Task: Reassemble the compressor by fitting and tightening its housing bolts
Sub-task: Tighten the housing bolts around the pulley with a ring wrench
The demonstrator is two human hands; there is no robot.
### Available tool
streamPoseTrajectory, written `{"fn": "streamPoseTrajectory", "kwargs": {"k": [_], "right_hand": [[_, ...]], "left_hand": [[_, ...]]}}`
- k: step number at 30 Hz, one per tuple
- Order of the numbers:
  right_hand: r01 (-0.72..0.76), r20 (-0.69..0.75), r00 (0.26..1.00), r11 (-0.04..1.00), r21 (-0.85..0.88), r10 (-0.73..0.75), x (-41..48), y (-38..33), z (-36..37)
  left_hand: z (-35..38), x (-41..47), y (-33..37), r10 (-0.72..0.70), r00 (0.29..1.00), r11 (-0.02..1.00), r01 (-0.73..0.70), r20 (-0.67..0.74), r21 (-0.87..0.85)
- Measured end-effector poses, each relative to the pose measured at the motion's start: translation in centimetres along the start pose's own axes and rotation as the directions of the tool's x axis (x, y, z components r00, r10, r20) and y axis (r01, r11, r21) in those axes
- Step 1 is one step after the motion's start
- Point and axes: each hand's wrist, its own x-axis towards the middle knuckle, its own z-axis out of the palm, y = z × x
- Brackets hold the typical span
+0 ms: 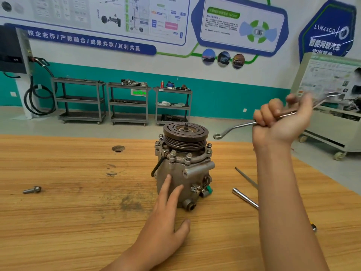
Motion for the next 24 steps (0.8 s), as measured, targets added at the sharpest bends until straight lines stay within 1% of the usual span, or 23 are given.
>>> {"fn": "streamPoseTrajectory", "kwargs": {"k": [2, 3, 6, 9, 14, 16, 18, 20, 22, 24], "right_hand": [[-0.127, -0.111, 0.986, 0.991, -0.036, 0.123, 1.1, 1.2, -1.6], [-0.175, -0.157, 0.973, 0.984, -0.027, 0.168, 1.5, 1.8, -2.4], [-0.240, -0.219, 0.944, 0.969, 0.067, 0.248, 2.3, 2.8, -4.4], [-0.264, -0.224, 0.932, 0.956, 0.125, 0.286, 2.8, 3.4, -5.6], [-0.322, -0.163, 0.930, 0.944, 0.071, 0.329, 3.6, 4.2, -6.3], [-0.339, -0.146, 0.926, 0.937, 0.088, 0.348, 3.4, 4.1, -6.8], [-0.324, -0.168, 0.926, 0.940, 0.103, 0.338, 2.6, 3.6, -7.5], [-0.277, -0.211, 0.932, 0.955, 0.108, 0.295, 1.1, 3.1, -7.8], [-0.181, -0.260, 0.945, 0.980, 0.082, 0.197, -1.1, 2.9, -7.6], [-0.053, -0.260, 0.964, 0.999, 0.000, 0.051, -3.6, 3.0, -7.0]], "left_hand": [[0.0, 0.0, 0.0, -0.008, 1.000, 1.000, 0.008, 0.004, -0.004], [0.0, 0.0, 0.0, -0.009, 1.000, 1.000, 0.009, 0.004, -0.008], [0.1, -0.2, 0.0, -0.012, 1.000, 1.000, 0.012, 0.003, -0.019], [-0.1, -0.2, 0.1, -0.019, 1.000, 1.000, 0.019, 0.006, -0.021], [-0.2, -0.3, 0.1, -0.026, 1.000, 1.000, 0.026, 0.009, -0.016], [-0.2, -0.3, 0.1, -0.023, 1.000, 1.000, 0.023, 0.009, -0.012], [-0.2, -0.2, 0.1, -0.022, 1.000, 1.000, 0.023, 0.010, -0.007], [-0.1, -0.2, 0.1, -0.016, 1.000, 1.000, 0.016, 0.003, -0.004], [0.0, -0.2, 0.0, -0.009, 1.000, 1.000, 0.009, -0.003, -0.002], [0.1, -0.2, -0.1, 0.000, 1.000, 1.000, 0.000, -0.012, -0.002]]}}
